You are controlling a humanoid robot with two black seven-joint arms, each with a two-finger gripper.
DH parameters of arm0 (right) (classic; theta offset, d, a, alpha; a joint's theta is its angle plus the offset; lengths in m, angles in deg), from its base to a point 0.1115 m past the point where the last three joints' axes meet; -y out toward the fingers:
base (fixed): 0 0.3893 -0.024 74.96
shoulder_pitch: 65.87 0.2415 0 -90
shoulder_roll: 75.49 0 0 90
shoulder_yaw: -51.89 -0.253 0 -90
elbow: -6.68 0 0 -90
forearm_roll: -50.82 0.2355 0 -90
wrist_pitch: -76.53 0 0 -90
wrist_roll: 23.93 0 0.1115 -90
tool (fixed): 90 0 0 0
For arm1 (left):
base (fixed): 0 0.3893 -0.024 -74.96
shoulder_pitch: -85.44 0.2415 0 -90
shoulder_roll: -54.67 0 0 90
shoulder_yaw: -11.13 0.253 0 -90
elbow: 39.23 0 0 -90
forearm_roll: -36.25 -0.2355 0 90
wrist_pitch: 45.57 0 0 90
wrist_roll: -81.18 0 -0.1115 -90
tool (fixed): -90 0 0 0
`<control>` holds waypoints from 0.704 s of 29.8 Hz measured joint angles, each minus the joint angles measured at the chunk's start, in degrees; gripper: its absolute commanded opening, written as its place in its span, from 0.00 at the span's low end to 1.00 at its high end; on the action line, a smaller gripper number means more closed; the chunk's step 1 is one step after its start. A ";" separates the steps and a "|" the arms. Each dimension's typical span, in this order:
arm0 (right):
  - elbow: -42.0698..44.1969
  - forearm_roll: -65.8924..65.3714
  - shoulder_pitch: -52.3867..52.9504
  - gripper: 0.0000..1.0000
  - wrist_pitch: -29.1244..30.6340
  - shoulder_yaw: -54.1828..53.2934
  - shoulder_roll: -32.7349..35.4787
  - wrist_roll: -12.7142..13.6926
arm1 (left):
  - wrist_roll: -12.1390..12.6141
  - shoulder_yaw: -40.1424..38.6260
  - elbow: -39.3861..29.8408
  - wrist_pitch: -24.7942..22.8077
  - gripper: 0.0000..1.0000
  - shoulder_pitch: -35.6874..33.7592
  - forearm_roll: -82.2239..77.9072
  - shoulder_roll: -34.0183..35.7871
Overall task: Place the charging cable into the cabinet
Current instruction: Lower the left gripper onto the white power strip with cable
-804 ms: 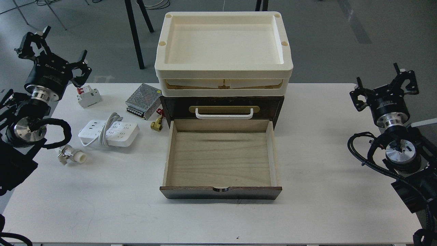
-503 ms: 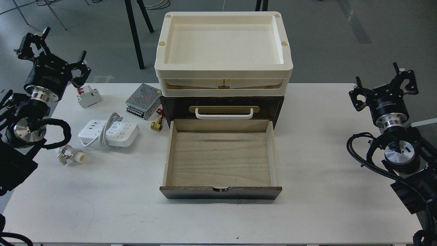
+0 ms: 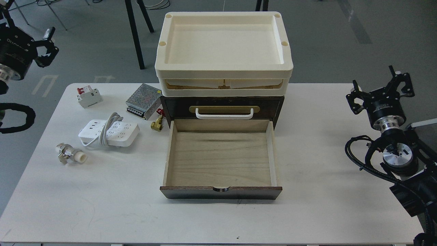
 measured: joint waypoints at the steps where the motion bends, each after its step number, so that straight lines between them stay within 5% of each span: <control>1: 0.00 -0.02 0.00 1.00 0.05 0.01 0.01 0.01 | -0.02 0.08 -0.99 0.00 0.99 -0.69 -4.95 0.94; 10: 0.33 -0.11 0.34 1.00 0.16 -0.11 -0.04 0.03 | -0.24 0.18 -17.16 -0.02 0.98 -1.55 -50.47 6.17; 21: 0.20 -0.11 0.45 1.00 0.01 -0.05 -0.07 0.03 | 0.32 4.47 -21.07 1.87 0.94 -1.62 -97.04 4.97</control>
